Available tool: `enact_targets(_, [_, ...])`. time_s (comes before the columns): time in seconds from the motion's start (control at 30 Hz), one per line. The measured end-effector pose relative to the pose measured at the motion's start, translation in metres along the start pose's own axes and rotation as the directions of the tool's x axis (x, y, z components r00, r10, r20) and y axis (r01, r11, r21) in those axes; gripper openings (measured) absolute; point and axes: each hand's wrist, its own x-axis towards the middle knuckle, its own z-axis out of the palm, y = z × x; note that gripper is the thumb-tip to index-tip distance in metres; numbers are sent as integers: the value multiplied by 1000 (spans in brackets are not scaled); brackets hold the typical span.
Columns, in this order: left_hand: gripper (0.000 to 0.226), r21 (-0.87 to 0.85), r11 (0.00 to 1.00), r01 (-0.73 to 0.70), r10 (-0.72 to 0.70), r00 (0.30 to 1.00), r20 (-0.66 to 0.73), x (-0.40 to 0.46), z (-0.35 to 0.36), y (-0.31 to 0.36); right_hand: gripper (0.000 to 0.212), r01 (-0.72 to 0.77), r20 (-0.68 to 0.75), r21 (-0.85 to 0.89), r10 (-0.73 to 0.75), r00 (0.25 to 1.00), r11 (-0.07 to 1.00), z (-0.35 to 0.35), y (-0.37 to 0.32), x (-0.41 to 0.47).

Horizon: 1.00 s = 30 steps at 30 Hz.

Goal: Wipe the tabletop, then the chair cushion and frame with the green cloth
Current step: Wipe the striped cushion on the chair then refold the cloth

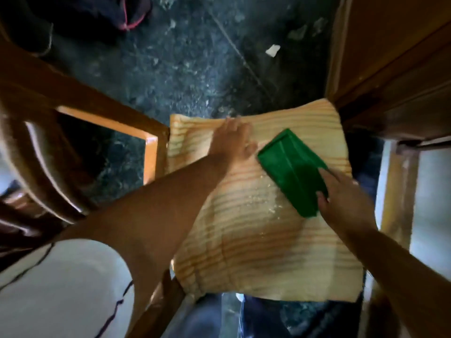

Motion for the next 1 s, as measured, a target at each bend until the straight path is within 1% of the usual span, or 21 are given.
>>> enact_targets(0.03, [71, 164, 986, -8, 11, 1000, -16, 0, 7, -20, 58, 120, 12, -52, -120, 993, 991, 8, -7, 18])
enact_targets(0.07, [76, 269, 963, -36, 47, 998, -35, 0, 14, -41, 63, 227, 45, -101, -224, 974, 969, 19, -16, 38])
enact_targets(0.1, [79, 333, 939, -84, 108, 993, -55, 1, 18, -59, 66, 322, 97, -156, -310, 946, 934, 29, -22, 58])
enact_targets(0.17, [84, 382, 907, -175, 217, 974, -70, 8, 14, -88, 74, 461, 198, -231, -423, 884, 857, 47, -30, 93])
enact_targets(0.2, [86, 363, 911, -197, 238, 969, -71, 14, 8, -97, 77, 486, 214, -241, -442, 871, 840, 54, -30, 104])
enact_targets(0.27, [86, 283, 938, -199, 235, 967, -98, 26, 2, -105, 79, 492, 184, -247, -458, 870, 835, 67, -28, 117])
enact_targets(0.37, [81, 234, 955, -182, 215, 969, -125, 28, 1, -106, 77, 461, 68, -267, -461, 885, 846, 78, -25, 113])
enact_targets(0.47, [71, 159, 972, -172, 195, 970, -143, 30, 5, -109, 78, 433, -41, -196, -449, 893, 880, 79, -15, 102])
enact_targets(0.5, [69, 137, 976, -168, 189, 969, -160, 31, 7, -109, 80, 436, -41, -175, -448, 893, 883, 77, -9, 100])
enact_targets(0.57, [67, 107, 981, -162, 180, 964, -197, 32, 11, -109, 81, 465, 23, -196, -470, 882, 863, 73, -1, 97])
enact_targets(0.63, [67, 116, 980, -161, 183, 959, -218, 34, 15, -110, 74, 487, 52, -226, -489, 871, 843, 72, 4, 102])
enact_targets(0.67, [68, 126, 979, -158, 184, 958, -222, 35, 17, -110, 69, 472, 47, -235, -476, 878, 849, 71, 1, 106])
enact_targets(0.73, [72, 151, 976, -157, 190, 954, -232, 37, 20, -110, 63, 359, -44, -234, -379, 924, 904, 76, -15, 111])
enact_targets(0.77, [74, 162, 974, -157, 193, 953, -235, 38, 21, -111, 62, 288, -107, -203, -313, 944, 936, 83, -30, 106])
enact_targets(0.8, [74, 168, 973, -155, 193, 951, -240, 38, 21, -111, 60, 254, -148, -149, -276, 950, 956, 93, -52, 95])
enact_targets(0.83, [73, 172, 972, -158, 198, 949, -246, 39, 22, -112, 58, 288, -181, -78, -297, 937, 955, 107, -79, 74])
enact_targets(0.87, [72, 172, 971, -165, 205, 947, -248, 39, 23, -112, 53, 384, -217, -1, -375, 901, 924, 127, -108, 43])
enact_targets(0.9, [71, 169, 970, -176, 214, 945, -247, 39, 23, -113, 48, 490, -232, 84, -462, 856, 868, 148, -140, 6])
enact_targets(0.93, [70, 160, 969, -186, 222, 943, -247, 39, 22, -113, 45, 572, -221, 155, -537, 814, 805, 166, -170, -31])
enact_targets(1.0, [69, 130, 971, -200, 226, 943, -245, 40, 22, -114, 43, 666, -163, 265, -648, 744, 697, 182, -203, -78])
